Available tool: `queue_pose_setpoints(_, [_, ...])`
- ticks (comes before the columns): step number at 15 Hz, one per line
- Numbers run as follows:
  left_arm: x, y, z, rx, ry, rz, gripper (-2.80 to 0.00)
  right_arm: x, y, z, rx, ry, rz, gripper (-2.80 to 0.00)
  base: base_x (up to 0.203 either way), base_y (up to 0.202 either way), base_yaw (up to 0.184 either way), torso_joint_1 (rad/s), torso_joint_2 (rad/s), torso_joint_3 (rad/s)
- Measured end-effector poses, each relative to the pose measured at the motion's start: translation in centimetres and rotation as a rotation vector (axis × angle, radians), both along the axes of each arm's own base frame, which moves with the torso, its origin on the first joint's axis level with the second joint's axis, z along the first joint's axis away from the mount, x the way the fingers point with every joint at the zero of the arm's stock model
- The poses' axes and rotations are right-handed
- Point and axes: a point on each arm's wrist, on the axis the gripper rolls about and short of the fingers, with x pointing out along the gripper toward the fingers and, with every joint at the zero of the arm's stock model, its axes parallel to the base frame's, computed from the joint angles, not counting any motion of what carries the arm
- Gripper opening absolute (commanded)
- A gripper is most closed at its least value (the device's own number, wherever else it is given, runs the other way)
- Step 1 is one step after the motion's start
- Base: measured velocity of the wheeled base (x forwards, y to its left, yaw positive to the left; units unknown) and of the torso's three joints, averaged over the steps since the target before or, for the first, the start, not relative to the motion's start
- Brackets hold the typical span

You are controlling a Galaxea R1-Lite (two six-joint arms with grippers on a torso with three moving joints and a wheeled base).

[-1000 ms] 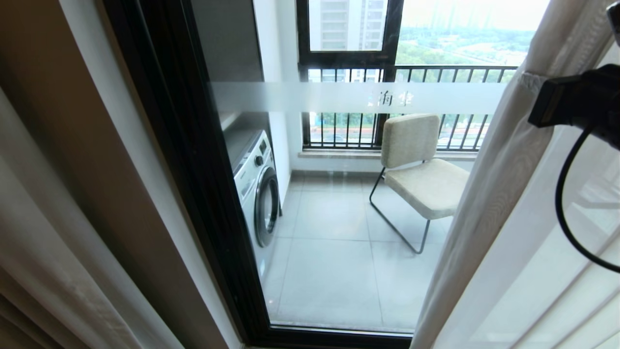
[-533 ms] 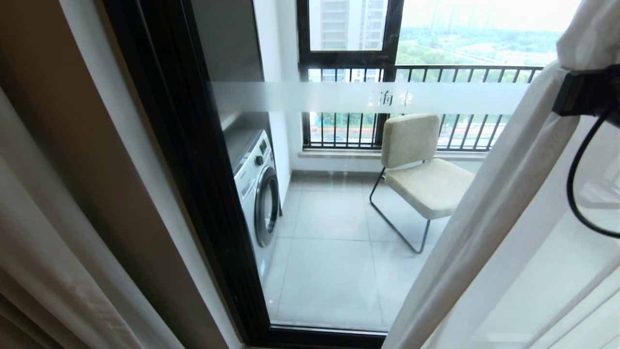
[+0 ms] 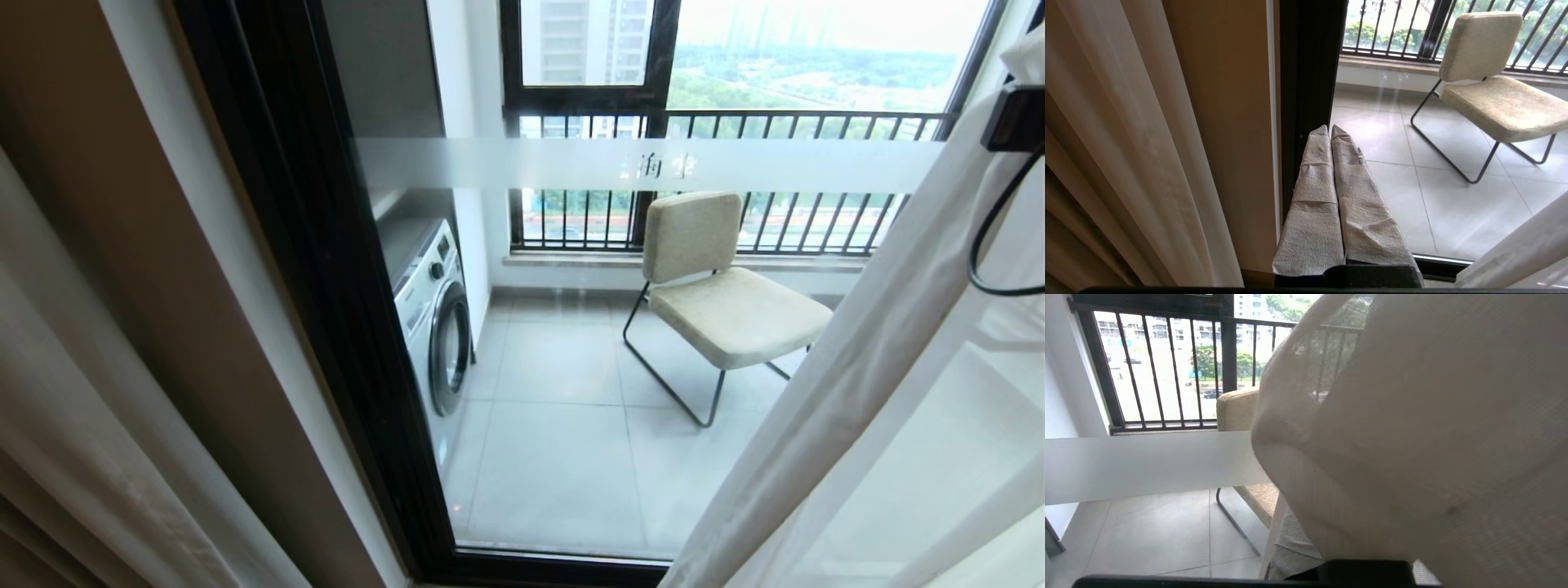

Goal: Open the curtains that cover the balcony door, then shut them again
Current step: Close the inner curtains on both sides

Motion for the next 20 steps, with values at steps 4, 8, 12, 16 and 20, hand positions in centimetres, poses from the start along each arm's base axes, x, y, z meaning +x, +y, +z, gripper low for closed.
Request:
queue_pose_setpoints(4, [0.0, 0.0, 0.0, 0.000, 0.000, 0.000, -2.80, 0.6, -0.9, -0.4, 0.002, 0.015, -0.027, 0.00, 0.000, 0.000, 0.000, 0.000, 0.00, 0.000])
queue_pose_setpoints(8, [0.0, 0.0, 0.0, 0.000, 0.000, 0.000, -2.80, -0.1, -0.9, 0.0, 0.003, 0.010, -0.028, 0.00, 0.000, 0.000, 0.000, 0.000, 0.00, 0.000])
queue_pose_setpoints(12, [0.0, 0.0, 0.0, -0.001, 0.000, 0.000, -2.80, -4.0, -0.3, 0.9, -0.001, 0.001, -0.024, 0.00, 0.000, 0.000, 0.000, 0.000, 0.00, 0.000])
queue_pose_setpoints(16, [0.0, 0.0, 0.0, 0.000, 0.000, 0.000, -2.80, -11.2, 0.9, -0.1, 0.004, 0.038, -0.020, 0.00, 0.000, 0.000, 0.000, 0.000, 0.00, 0.000])
queue_pose_setpoints(20, [0.0, 0.0, 0.0, 0.000, 0.000, 0.000, -2.80, -17.4, 2.0, -4.1, 0.014, 0.088, -0.013, 0.00, 0.000, 0.000, 0.000, 0.000, 0.00, 0.000])
